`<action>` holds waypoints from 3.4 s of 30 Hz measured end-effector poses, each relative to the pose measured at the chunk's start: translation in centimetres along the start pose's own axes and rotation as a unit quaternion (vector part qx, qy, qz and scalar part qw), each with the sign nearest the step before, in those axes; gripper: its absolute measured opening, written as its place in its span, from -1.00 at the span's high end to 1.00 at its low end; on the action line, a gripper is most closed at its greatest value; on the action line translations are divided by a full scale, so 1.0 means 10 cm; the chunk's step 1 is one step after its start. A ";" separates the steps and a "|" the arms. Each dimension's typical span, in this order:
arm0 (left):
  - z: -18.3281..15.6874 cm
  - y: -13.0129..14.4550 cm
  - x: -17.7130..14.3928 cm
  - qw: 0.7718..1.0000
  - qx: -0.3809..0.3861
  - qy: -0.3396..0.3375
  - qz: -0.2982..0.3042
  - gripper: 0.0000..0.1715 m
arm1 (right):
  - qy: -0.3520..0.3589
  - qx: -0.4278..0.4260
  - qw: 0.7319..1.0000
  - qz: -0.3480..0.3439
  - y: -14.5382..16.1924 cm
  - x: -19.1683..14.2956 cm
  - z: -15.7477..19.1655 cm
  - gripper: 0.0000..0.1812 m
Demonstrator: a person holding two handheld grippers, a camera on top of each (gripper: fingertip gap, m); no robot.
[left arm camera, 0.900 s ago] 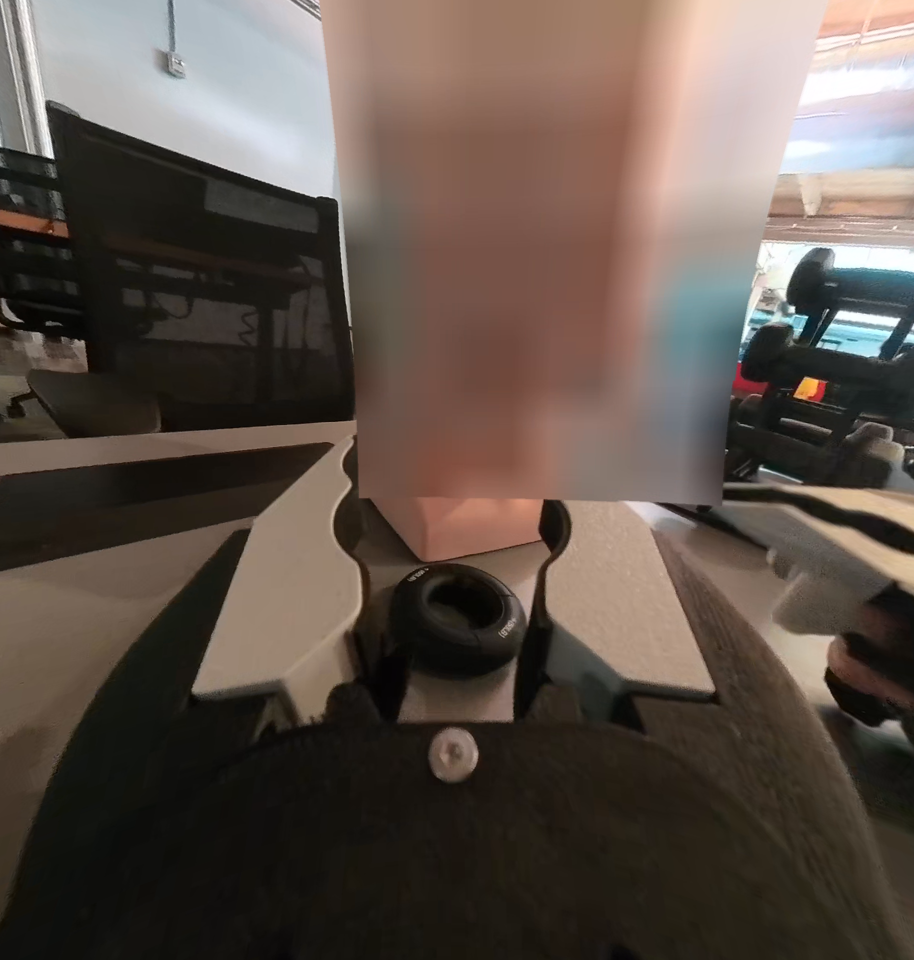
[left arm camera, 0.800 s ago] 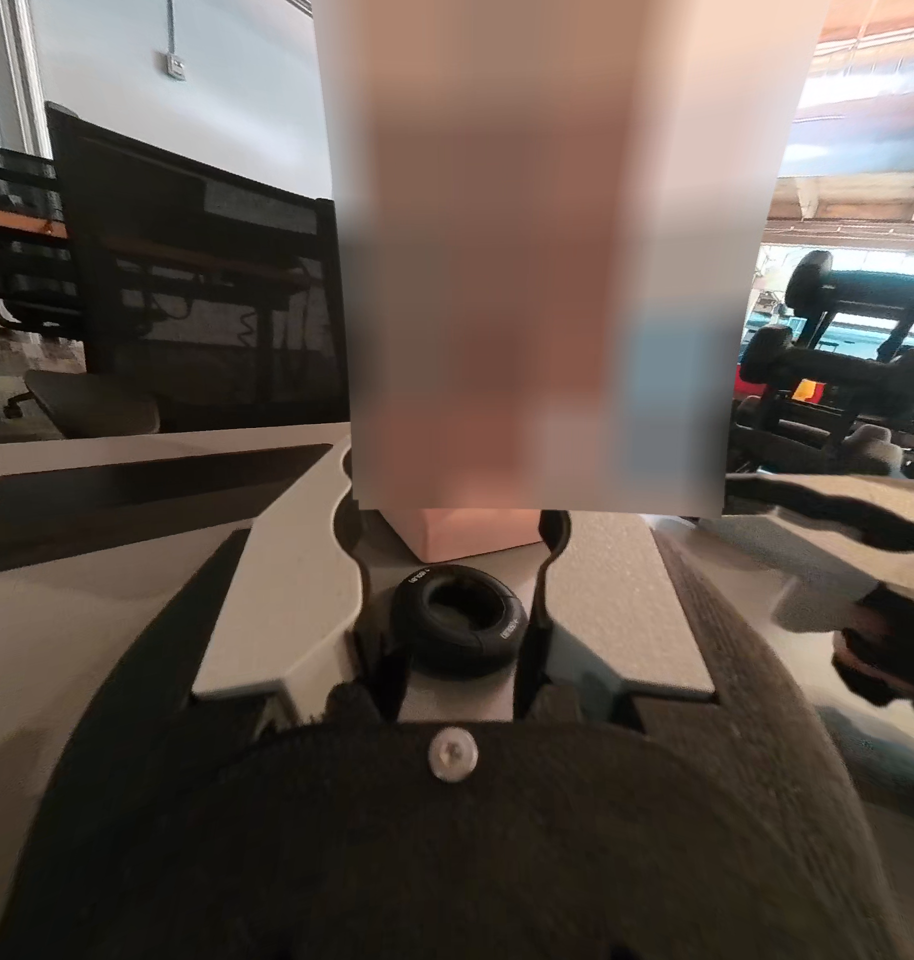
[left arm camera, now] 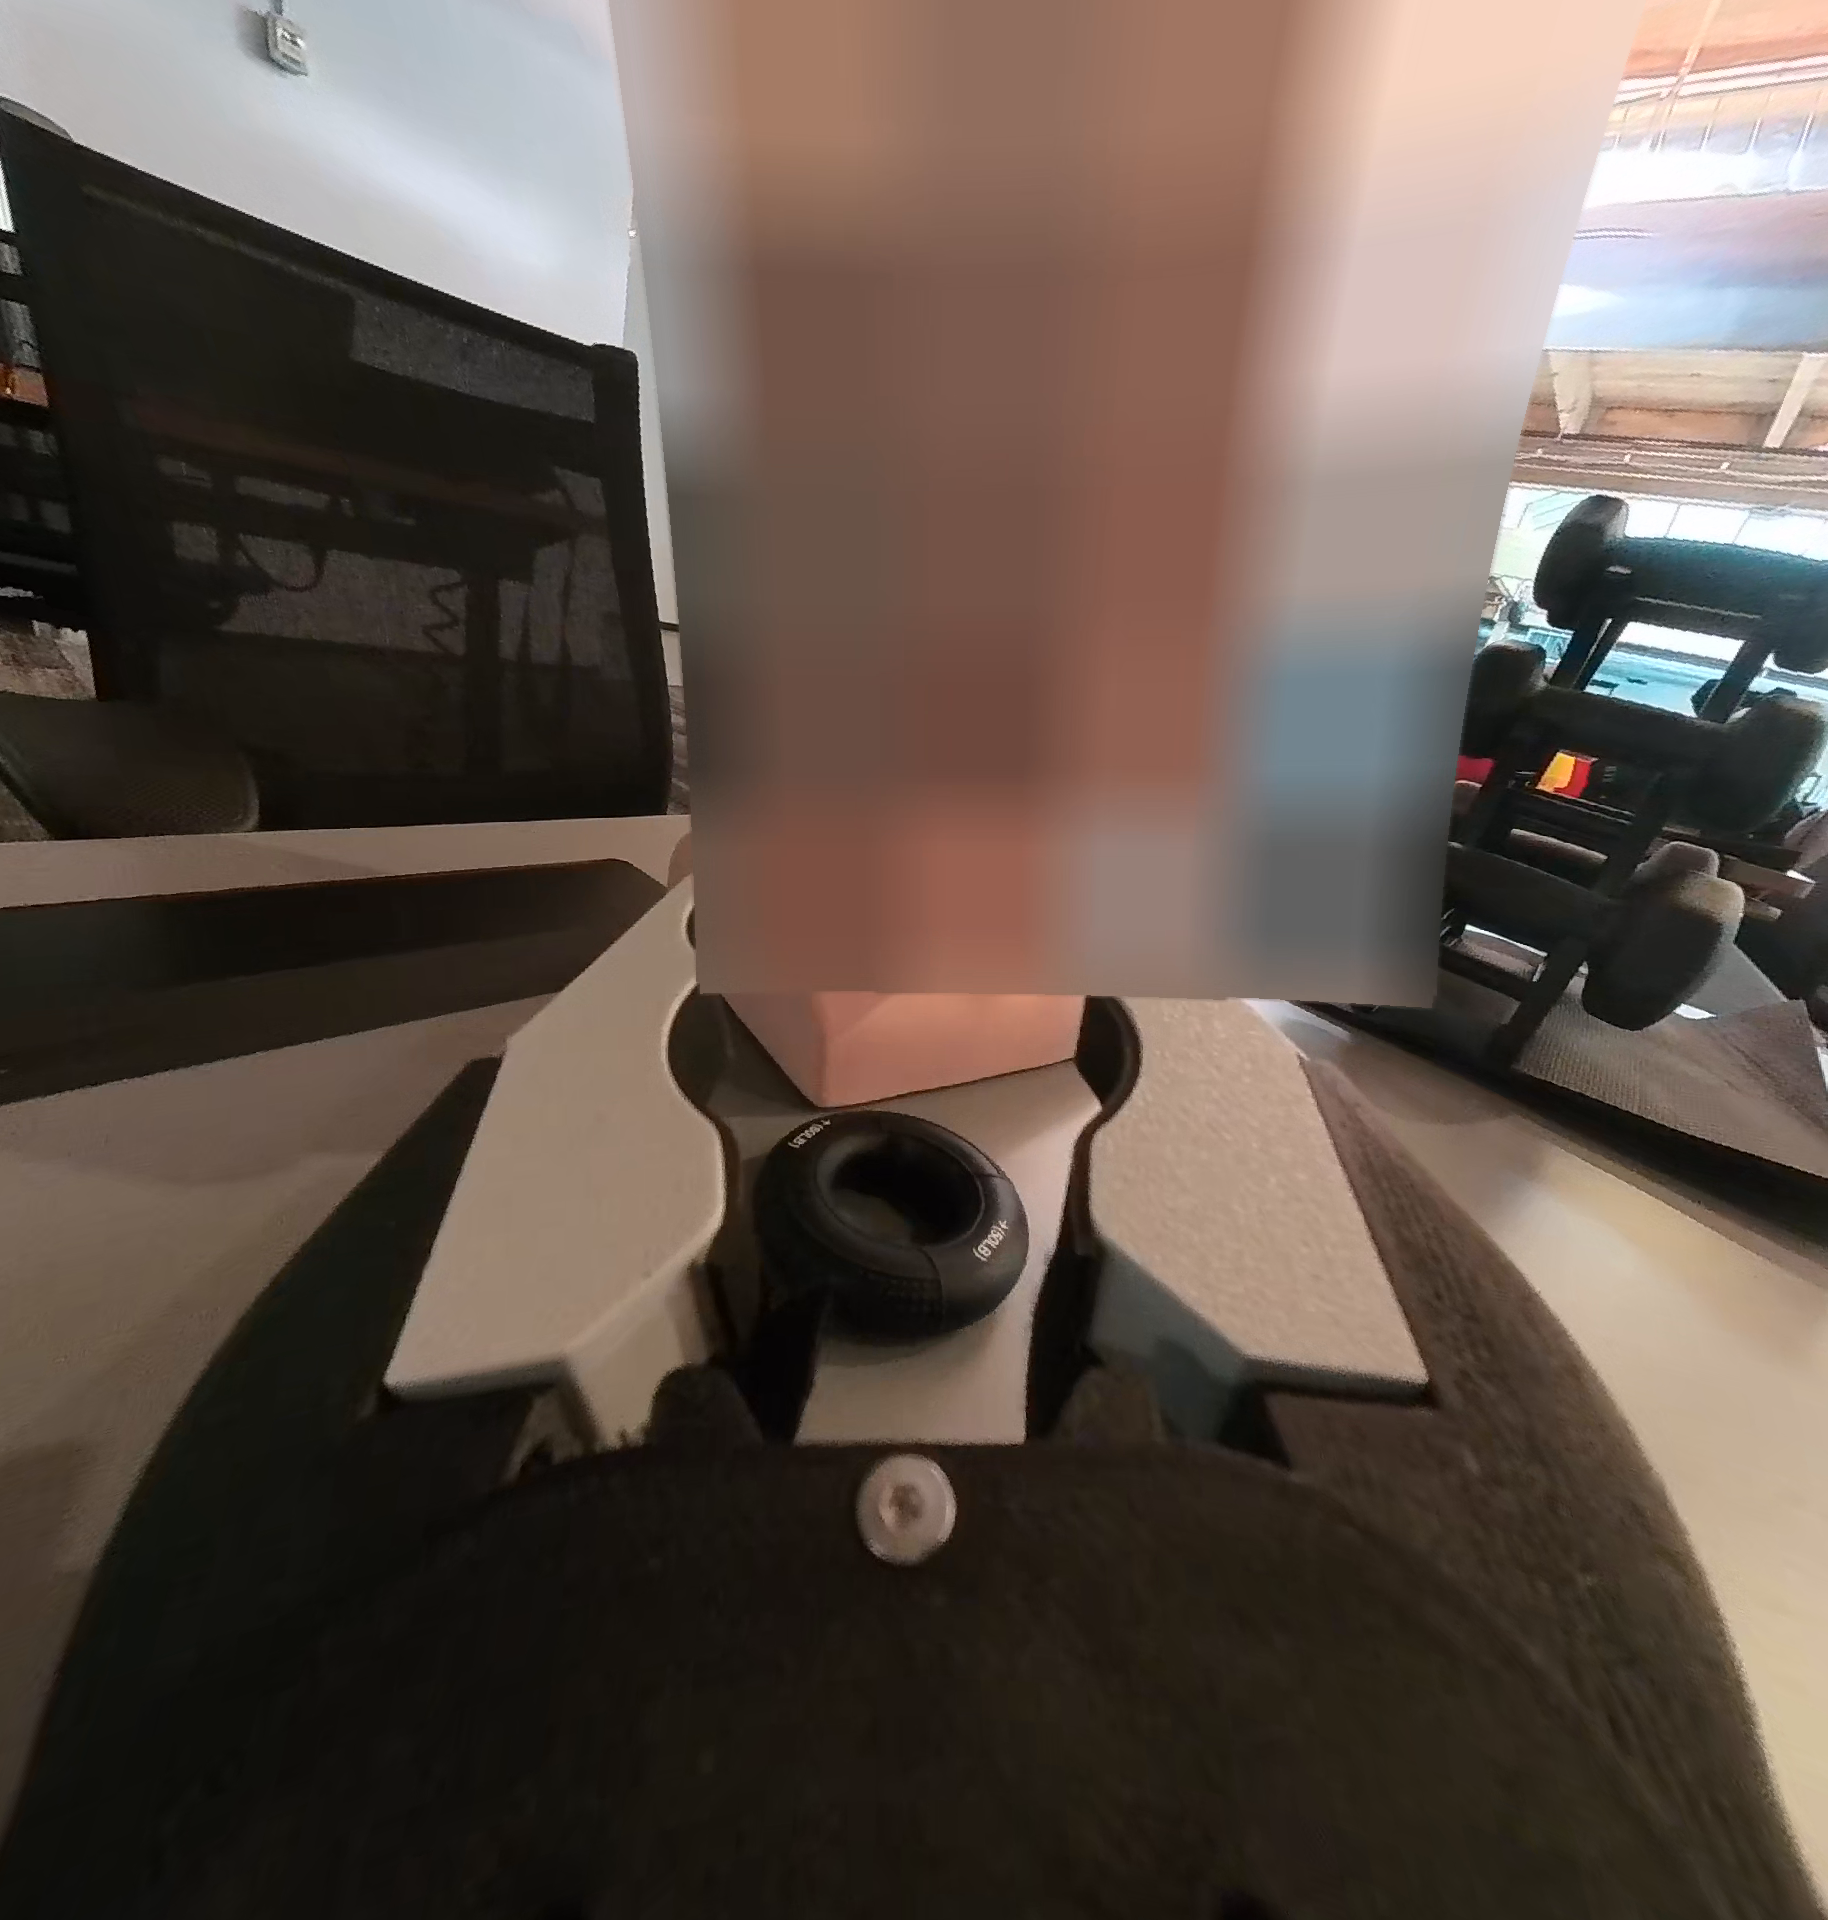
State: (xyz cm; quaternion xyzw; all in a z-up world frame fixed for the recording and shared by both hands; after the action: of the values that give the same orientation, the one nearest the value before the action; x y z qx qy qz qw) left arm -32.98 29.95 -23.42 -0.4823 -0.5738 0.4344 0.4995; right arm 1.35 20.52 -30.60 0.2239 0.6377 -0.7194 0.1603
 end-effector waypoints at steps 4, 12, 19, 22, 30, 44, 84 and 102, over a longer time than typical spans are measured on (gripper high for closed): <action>0.01 0.00 -0.01 1.000 -0.007 0.000 -0.001 0.24 | 0.010 0.004 0.999 0.045 0.02 0.02 -0.03 -0.07; 0.03 0.00 -0.01 1.000 -0.019 0.000 0.000 0.23 | -0.016 -0.031 0.996 0.086 0.02 0.00 -0.05 0.09; 0.04 0.00 -0.01 1.000 -0.023 0.000 0.000 0.24 | 0.032 -0.093 0.995 0.024 -0.26 0.04 -0.28 0.09; 0.04 0.01 0.00 1.000 -0.027 0.000 0.001 0.24 | 0.068 -0.129 0.989 -0.021 -0.60 0.01 -0.51 0.09; 0.06 0.01 0.00 0.999 -0.037 0.000 -0.001 0.24 | 0.122 -0.212 0.951 -0.189 -2.74 -0.31 -1.27 0.10; 0.07 0.01 0.01 0.999 -0.036 0.000 0.000 0.24 | 0.007 0.007 0.999 -0.040 -5.04 0.69 -2.36 0.11; 0.07 0.01 0.01 0.999 -0.036 0.003 0.003 0.24 | 0.009 -0.123 0.983 -0.139 -4.71 0.66 -2.45 0.62; 0.06 0.01 0.01 0.999 -0.034 0.002 0.003 0.24 | 0.137 -0.161 0.975 -0.061 -4.85 0.43 -2.42 0.80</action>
State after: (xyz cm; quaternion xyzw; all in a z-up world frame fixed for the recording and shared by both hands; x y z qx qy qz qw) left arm -33.59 30.07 -23.60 -0.5017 -0.5853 0.4153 0.4830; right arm -24.49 51.29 6.09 0.2521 0.7737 -0.5779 0.0617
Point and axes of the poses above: each gripper's, where its closed fingertips meet, x out along the fingers, y out of its underside, z = x × y across the jaws, the point moved 5 cm from there along -x, back along the fingers, and after that the axes turned 6 degrees about x, right-handed, at the moved point
